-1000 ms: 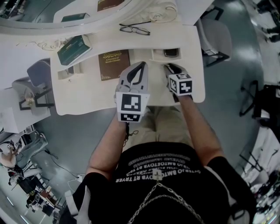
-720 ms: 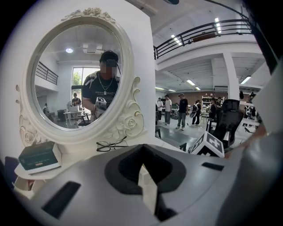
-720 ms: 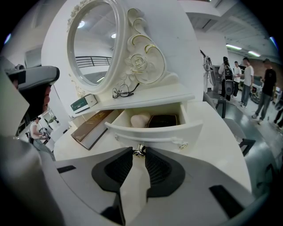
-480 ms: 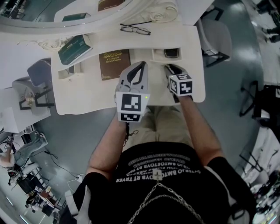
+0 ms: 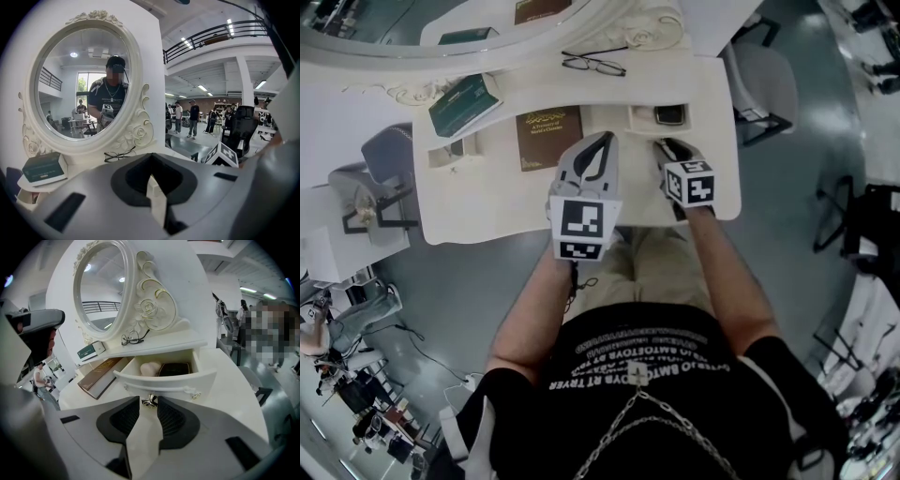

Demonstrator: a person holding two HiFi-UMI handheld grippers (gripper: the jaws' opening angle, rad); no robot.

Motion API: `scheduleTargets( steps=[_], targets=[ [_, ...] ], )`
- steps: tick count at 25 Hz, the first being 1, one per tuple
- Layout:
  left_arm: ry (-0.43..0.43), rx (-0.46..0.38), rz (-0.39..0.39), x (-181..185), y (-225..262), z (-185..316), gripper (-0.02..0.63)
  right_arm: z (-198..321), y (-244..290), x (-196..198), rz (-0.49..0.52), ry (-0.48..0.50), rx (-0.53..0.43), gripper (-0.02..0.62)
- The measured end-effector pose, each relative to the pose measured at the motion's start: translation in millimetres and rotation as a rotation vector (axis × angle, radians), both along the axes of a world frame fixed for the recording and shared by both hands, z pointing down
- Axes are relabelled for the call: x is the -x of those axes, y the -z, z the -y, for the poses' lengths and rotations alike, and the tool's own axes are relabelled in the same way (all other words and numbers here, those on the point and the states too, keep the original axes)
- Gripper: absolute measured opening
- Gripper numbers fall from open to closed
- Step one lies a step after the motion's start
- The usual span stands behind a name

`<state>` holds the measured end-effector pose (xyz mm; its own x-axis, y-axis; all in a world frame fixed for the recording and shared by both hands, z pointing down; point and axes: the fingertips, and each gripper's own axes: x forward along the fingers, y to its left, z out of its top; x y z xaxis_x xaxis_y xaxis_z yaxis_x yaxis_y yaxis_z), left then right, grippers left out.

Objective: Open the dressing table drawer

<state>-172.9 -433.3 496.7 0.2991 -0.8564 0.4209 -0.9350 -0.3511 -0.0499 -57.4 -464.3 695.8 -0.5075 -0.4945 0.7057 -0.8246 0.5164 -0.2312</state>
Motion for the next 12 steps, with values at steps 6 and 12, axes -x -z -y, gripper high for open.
scheduleTargets(
  steps=[6,12],
  targets=[
    [0.016,-0.024,0.0,9,16,1,0.004,-4,23,-2,0.034,0.011,-0.057,0.123],
    [0.025,-0.05,-0.002,15,32,-4,0.003,-8,54,-11,0.003,0.027,-0.124,0.123]
  ],
)
